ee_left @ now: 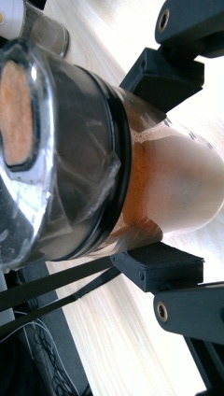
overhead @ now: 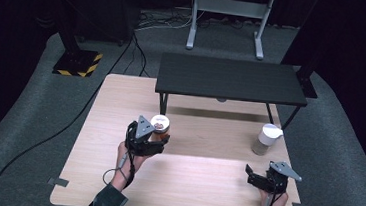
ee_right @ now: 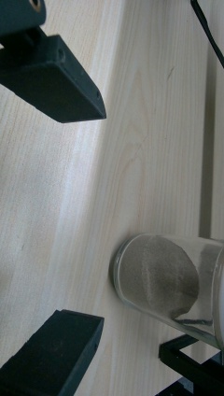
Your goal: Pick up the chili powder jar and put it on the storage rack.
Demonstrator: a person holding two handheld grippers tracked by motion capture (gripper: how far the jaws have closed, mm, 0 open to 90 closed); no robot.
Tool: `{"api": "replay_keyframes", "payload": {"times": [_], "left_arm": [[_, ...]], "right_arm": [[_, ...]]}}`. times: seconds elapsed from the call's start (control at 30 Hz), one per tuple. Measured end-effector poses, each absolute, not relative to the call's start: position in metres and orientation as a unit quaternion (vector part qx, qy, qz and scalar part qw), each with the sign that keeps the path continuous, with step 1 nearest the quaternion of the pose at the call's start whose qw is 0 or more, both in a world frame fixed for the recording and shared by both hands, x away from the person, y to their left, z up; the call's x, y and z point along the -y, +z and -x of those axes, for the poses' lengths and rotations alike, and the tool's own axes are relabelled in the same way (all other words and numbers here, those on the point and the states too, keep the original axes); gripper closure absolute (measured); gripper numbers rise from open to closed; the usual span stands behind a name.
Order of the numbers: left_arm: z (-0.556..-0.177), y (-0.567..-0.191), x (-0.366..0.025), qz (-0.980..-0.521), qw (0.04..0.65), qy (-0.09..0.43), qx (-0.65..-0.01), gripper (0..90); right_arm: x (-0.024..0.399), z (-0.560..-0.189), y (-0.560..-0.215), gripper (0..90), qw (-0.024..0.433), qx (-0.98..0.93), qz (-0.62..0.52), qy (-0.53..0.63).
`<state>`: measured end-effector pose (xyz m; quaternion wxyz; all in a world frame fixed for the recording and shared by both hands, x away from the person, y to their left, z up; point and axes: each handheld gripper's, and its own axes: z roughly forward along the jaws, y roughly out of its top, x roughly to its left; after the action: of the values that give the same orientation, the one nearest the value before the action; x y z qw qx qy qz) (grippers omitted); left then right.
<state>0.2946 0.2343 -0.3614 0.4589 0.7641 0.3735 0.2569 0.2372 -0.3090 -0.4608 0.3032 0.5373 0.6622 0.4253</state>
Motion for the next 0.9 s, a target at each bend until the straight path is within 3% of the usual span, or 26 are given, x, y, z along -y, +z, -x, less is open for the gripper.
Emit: {"api": "replay_keyframes", "payload": {"times": [0.9], "left_arm": [[-0.316, -0.342, -0.233, -0.769, 0.462, 0.252, -0.363, 30.9]], "right_arm": [[0.309, -0.237, -0.461, 1.2, 0.303, -0.662, -0.537, 0.426]]}}
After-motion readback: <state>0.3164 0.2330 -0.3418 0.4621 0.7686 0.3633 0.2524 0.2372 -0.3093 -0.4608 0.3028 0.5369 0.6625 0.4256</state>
